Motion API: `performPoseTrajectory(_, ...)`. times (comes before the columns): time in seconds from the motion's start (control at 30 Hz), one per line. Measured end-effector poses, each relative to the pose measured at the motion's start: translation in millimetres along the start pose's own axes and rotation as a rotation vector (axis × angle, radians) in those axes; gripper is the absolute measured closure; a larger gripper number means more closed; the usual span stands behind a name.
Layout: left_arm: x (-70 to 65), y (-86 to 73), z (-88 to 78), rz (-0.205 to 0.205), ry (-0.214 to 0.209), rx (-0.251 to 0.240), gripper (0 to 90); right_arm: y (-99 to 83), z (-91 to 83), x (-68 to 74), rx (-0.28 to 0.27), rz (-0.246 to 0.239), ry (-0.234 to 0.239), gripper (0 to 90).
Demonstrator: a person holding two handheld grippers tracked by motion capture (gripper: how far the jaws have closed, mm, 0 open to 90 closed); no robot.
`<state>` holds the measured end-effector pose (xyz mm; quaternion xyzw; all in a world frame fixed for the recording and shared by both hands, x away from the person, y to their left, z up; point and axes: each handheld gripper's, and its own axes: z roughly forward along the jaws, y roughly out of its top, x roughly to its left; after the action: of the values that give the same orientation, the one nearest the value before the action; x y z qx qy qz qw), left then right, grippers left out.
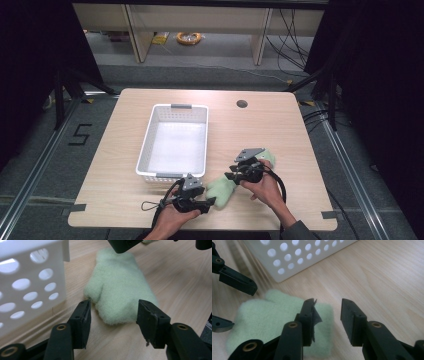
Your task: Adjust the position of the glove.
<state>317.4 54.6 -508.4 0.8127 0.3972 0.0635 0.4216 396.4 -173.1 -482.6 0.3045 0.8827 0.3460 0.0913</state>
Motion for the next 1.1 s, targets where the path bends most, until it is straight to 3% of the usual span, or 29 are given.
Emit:
performPoseTrajectory(0.03, -0.7, 0.7, 2.1, 0.017, 0.004, 0.008, 45.2, -0.1, 2.1, -0.6, 0.000, 0.007, -0.004, 65.1)
performPoseTrajectory(0.1, -1.0, 0.7, 5.8, 0.000, -0.001, 0.009, 45.2, -0.6, 6.7, -3.3, -0.001, 0.018, 0.002, 65.1)
performPoseTrajectory(0.13, 0.8, 0.6, 6.4, 0.011, -0.001, 0.024, 45.5, -0.1, 7.4, -4.6, 0.020, 0.030, 0.011, 65.1)
performPoseTrajectory(0.23, 3.3, 0.4, 8.5, 0.008, -0.011, 0.030, 51.9, -1.5, 14.5, -7.1, 0.030, 0.039, 0.025, 67.3)
performPoseTrajectory(0.27, 3.7, 0.2, 8.7, 0.012, -0.011, 0.031, 54.0, -1.8, 14.1, -5.8, 0.052, 0.066, 0.040, 68.8)
performPoseTrajectory(0.33, 3.4, 0.3, 8.6, 0.022, -0.001, 0.033, 59.2, -2.4, 15.0, -7.1, 0.044, 0.059, 0.038, 71.2)
performPoseTrajectory(0.37, 3.7, 0.1, 8.7, 0.026, -0.006, 0.031, 62.3, -3.4, 15.6, -7.1, 0.036, 0.058, 0.049, 76.8)
performPoseTrajectory(0.4, 3.7, 0.1, 8.7, 0.026, -0.006, 0.031, 65.2, -5.1, 16.2, -4.2, 0.022, 0.093, 0.049, 79.2)
performPoseTrajectory(0.53, 7.0, 0.0, 6.0, 0.015, -0.010, 0.027, 76.4, -9.4, 14.4, -3.8, 0.000, 0.116, 0.063, 85.5)
performPoseTrajectory(0.6, 6.5, 0.3, 5.6, 0.015, -0.004, 0.007, 78.6, -9.9, 7.4, -3.8, 0.005, 0.113, 0.063, 86.5)
performPoseTrajectory(0.63, 7.5, 0.9, 4.2, 0.042, 0.004, 0.022, 79.2, -11.2, 6.7, -2.6, -0.027, 0.125, 0.064, 86.7)
performPoseTrajectory(0.73, 3.3, 2.6, 2.1, 0.053, -0.003, 0.003, 80.3, -12.1, -2.5, -2.5, -0.029, 0.139, 0.071, 86.8)
performPoseTrajectory(0.77, 1.6, 4.6, -0.4, 0.066, -0.014, -0.002, 80.6, -14.6, -12.1, -1.7, -0.063, 0.166, 0.082, 86.8)
performPoseTrajectory(0.83, 0.3, 6.1, -2.0, 0.071, -0.023, -0.005, 80.8, -16.7, -16.3, 0.2, -0.077, 0.177, 0.080, 86.8)
performPoseTrajectory(0.93, -3.9, 11.1, -5.3, 0.084, -0.043, -0.020, 81.2, -26.2, -29.4, 3.9, -0.086, 0.196, 0.100, 86.8)
performPoseTrajectory(1.0, -9.0, 16.6, -6.3, 0.123, -0.060, -0.016, 81.3, -38.3, -45.6, 13.1, -0.113, 0.261, 0.092, 86.8)
performPoseTrajectory(1.07, -10.8, 18.4, -6.0, 0.126, -0.067, -0.010, 81.3, -42.5, -50.0, 15.3, -0.134, 0.268, 0.097, 86.8)
performPoseTrajectory(1.1, -15.0, 22.3, -3.3, 0.117, -0.081, -0.009, 81.3, -51.0, -58.9, 17.5, -0.155, 0.250, 0.072, 86.8)
